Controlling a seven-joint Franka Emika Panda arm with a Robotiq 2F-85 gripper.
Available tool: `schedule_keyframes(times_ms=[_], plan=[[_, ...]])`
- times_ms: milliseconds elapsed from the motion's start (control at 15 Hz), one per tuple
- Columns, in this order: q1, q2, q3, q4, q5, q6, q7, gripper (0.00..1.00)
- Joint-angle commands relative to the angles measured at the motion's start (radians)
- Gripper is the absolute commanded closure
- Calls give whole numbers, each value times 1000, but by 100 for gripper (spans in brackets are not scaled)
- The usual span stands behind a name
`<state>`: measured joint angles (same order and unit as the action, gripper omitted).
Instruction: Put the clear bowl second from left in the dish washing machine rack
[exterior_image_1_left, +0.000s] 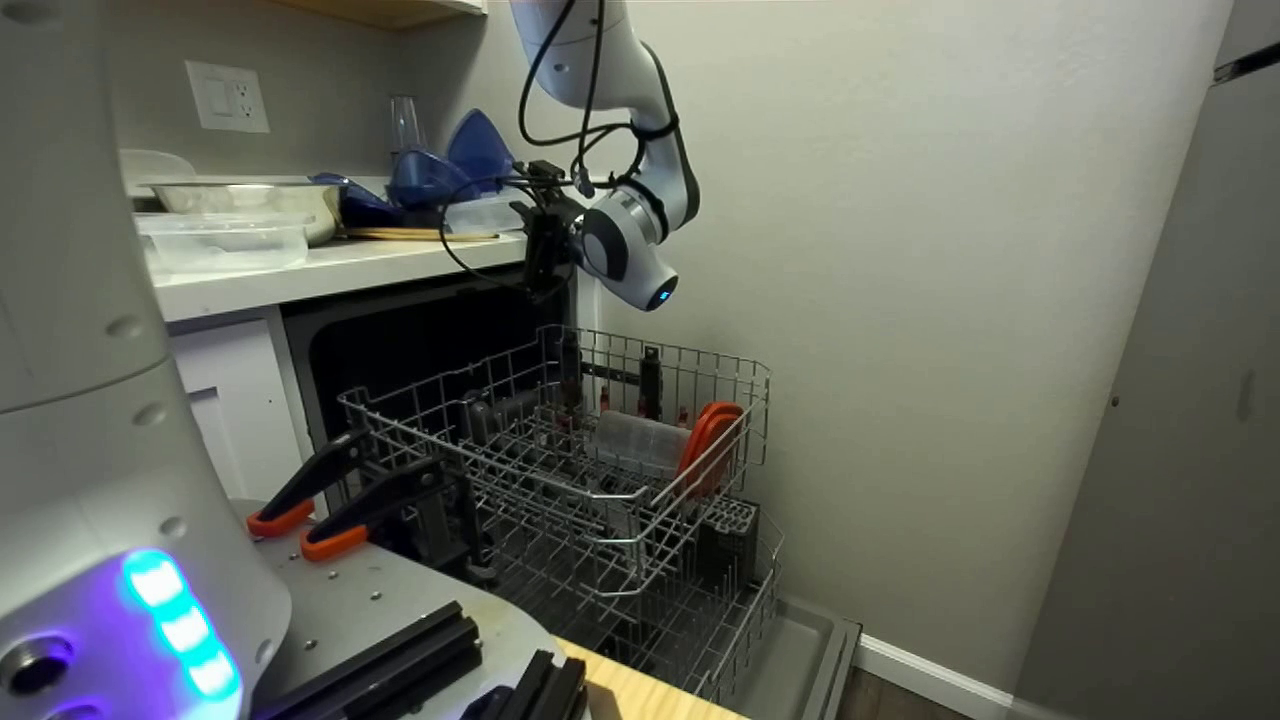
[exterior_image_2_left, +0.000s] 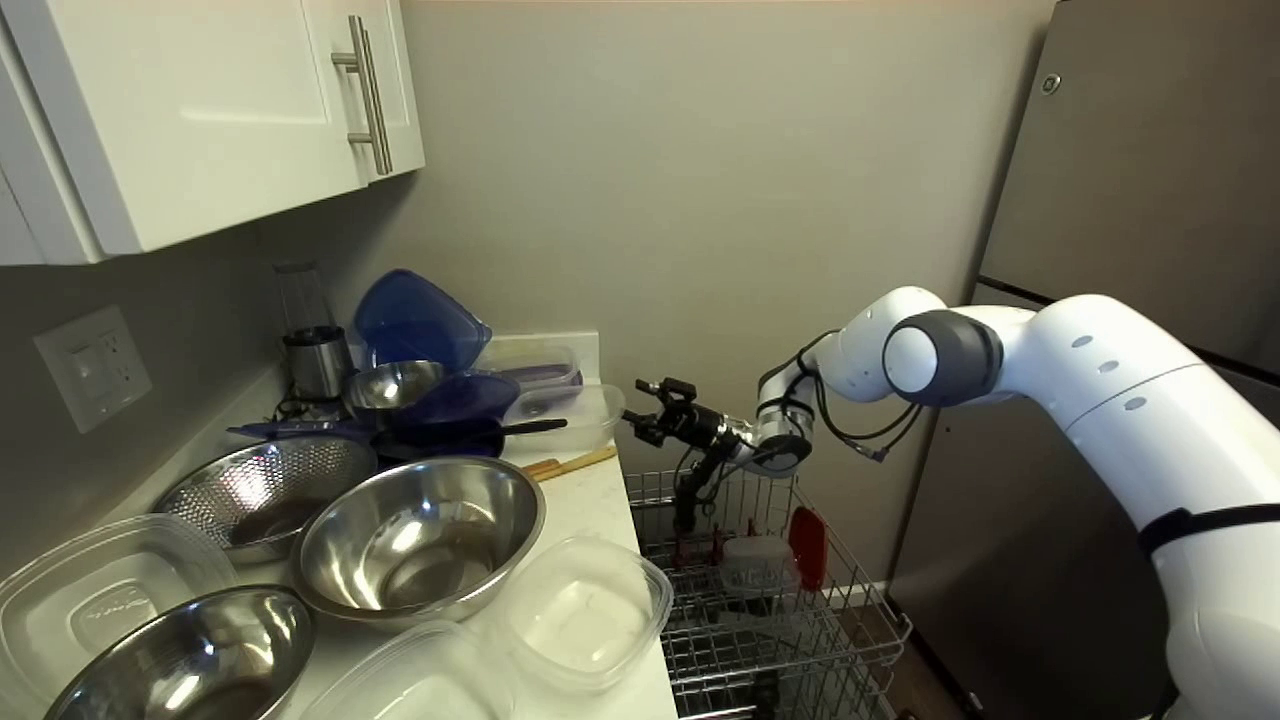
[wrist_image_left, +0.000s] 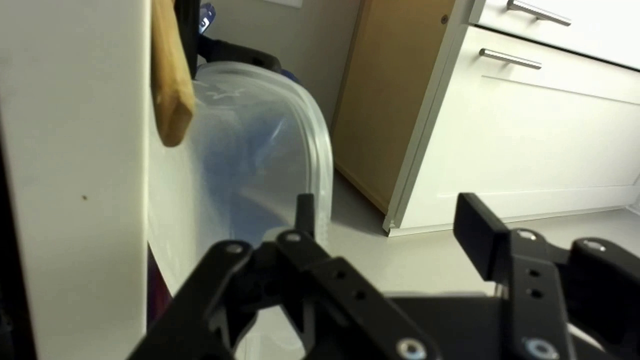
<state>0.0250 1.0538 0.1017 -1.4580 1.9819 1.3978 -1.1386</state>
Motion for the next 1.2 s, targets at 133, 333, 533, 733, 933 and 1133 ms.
schedule_keyframes(times_ms=[133, 333, 533, 733, 933, 1133], plan=[[-9, 22, 11, 25, 30, -56, 20, 69], [-11, 25, 10, 29, 37, -73, 17, 90], [-13, 25, 7, 29, 37, -79, 16, 100], [-16, 21, 6, 26, 36, -83, 12, 99], [-24, -4, 2, 7, 32, -93, -5, 99], [-35, -30, -5, -9, 32, -109, -21, 99]])
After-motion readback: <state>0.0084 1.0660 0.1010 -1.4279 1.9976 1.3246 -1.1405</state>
